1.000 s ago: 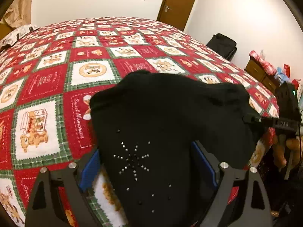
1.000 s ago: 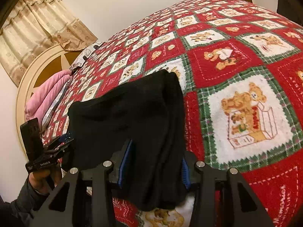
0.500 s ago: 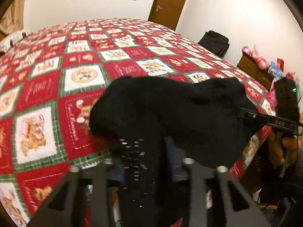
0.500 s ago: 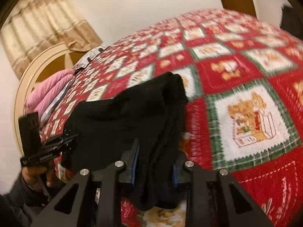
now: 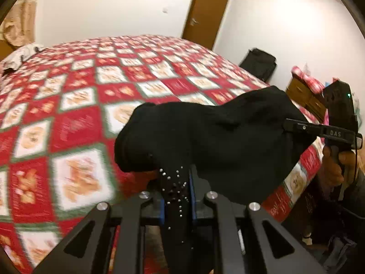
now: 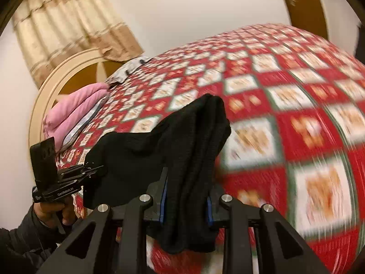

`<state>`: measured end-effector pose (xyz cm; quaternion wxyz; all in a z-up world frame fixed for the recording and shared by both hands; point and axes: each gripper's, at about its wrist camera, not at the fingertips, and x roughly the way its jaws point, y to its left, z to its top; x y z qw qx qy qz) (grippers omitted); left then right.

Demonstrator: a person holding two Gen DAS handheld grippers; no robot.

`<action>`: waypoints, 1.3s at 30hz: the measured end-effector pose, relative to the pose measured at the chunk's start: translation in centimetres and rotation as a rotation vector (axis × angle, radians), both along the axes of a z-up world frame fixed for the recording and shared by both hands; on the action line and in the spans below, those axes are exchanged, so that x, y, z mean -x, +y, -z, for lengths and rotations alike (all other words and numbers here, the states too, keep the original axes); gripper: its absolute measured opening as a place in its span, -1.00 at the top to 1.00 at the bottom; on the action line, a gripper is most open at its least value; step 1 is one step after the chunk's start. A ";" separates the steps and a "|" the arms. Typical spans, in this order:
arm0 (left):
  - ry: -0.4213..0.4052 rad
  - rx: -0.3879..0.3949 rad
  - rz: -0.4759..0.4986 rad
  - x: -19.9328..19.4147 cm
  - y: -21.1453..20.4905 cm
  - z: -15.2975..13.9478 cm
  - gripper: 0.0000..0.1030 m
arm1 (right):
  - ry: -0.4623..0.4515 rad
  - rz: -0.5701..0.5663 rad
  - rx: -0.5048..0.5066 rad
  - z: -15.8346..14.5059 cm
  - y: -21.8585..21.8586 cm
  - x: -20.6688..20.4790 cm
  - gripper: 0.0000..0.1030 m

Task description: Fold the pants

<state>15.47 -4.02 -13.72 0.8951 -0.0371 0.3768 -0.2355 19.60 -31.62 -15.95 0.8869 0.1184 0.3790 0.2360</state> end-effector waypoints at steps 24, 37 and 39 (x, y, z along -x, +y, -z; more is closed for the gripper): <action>0.072 -0.008 -0.471 -6.6 23.0 4.4 0.31 | 0.216 -0.364 -0.043 4.7 26.7 -24.4 0.45; 0.046 0.009 -0.498 -5.8 23.5 5.3 -0.09 | 0.368 -0.366 -0.279 8.4 22.6 -25.0 0.12; 0.048 -0.006 -0.510 -5.8 23.4 5.2 -0.16 | 0.387 -0.356 -0.313 8.7 22.3 -25.2 0.12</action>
